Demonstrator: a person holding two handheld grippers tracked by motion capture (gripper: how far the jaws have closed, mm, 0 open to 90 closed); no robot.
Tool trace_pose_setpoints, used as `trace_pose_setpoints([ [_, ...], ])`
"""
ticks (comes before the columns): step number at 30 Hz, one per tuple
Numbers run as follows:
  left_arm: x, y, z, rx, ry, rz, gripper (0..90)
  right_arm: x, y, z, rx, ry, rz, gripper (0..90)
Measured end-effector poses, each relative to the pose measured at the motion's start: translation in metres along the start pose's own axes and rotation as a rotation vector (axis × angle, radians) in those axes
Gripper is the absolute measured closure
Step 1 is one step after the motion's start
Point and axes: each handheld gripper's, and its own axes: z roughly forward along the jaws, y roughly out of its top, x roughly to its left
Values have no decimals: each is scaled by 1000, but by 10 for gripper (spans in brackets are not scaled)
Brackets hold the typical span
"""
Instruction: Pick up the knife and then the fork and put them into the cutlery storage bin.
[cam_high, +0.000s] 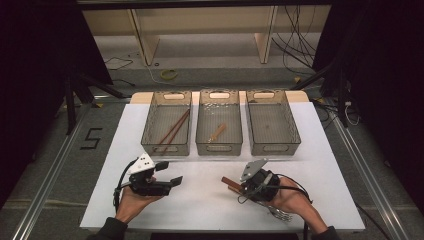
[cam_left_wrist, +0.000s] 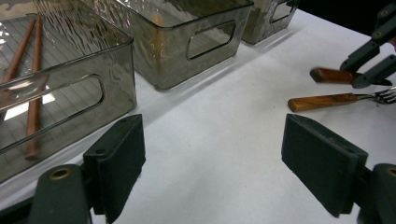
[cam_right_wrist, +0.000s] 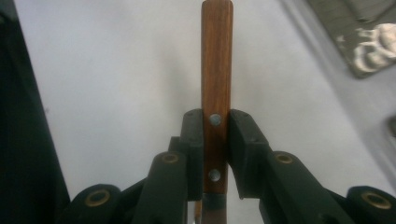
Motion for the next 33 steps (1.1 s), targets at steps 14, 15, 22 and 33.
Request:
trace_pose_setpoints([
  [14,3,1,-4,-32,5,-12,211,-35,-3,-27,-150,-28,193,772],
  [15,3,1,-4,-36,6,-15,210,-38,-3,-29,-159,-29,201,772],
  [22,4,1,-6,-43,11,-12,210,-58,3,-46,-218,-71,247,772],
  [33,4,1,-9,-71,11,-18,209,-90,12,-62,-263,-123,310,772],
])
